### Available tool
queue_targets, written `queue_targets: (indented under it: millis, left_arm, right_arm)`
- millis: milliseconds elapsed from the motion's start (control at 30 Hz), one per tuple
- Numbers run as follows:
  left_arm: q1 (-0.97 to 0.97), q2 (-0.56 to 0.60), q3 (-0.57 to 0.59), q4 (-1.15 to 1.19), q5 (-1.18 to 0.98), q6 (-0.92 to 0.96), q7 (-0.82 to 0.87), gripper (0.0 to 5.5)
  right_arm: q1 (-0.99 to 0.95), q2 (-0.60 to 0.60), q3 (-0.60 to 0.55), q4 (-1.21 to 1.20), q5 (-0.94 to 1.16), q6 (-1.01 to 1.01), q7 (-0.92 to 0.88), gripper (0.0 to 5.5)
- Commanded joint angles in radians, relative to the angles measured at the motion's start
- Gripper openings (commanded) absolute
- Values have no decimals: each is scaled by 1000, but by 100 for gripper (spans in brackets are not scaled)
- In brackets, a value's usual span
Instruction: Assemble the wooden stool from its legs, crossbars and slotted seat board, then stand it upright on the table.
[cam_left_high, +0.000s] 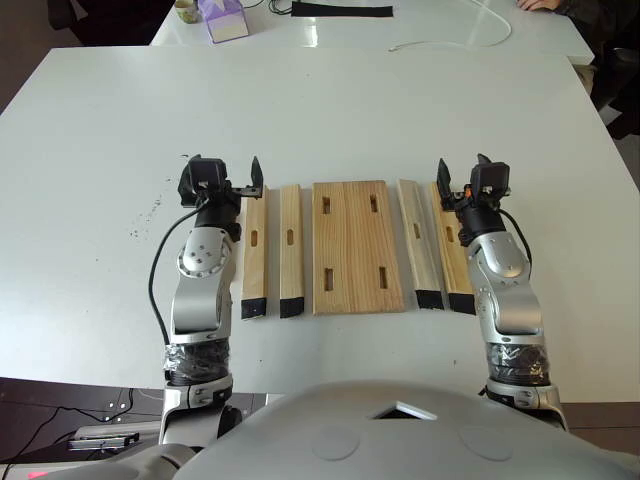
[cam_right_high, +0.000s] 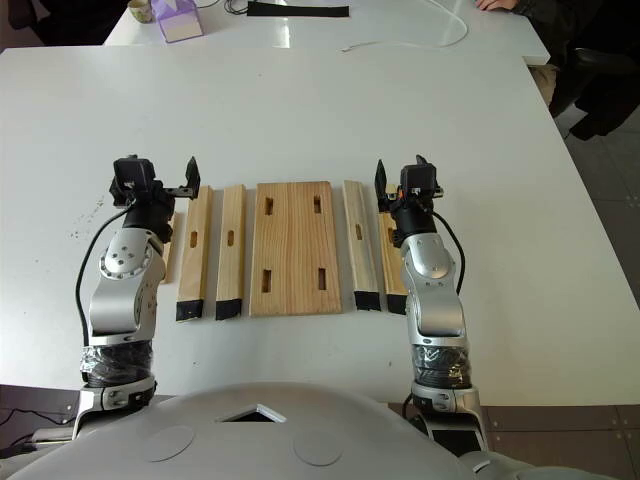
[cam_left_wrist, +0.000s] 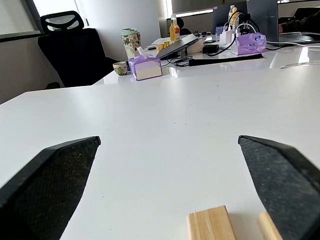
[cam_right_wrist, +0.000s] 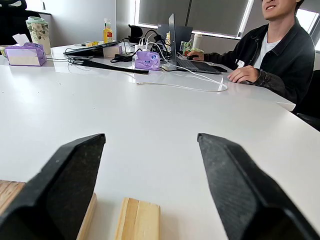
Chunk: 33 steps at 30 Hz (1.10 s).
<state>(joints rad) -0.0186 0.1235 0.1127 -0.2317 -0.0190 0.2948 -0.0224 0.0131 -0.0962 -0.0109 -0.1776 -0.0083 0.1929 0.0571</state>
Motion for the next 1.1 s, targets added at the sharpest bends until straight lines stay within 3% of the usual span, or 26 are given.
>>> queue_targets:
  millis: [33,1100]
  left_arm:
    - [8,-5,0,-3,-1,8,4,514]
    - [37,19,-14,-46,3,72,-38,514]
  right_arm:
    - [2,4,-5,-1,5,0,-3,341]
    - [57,17,10,-51,-13,17,-20,341]
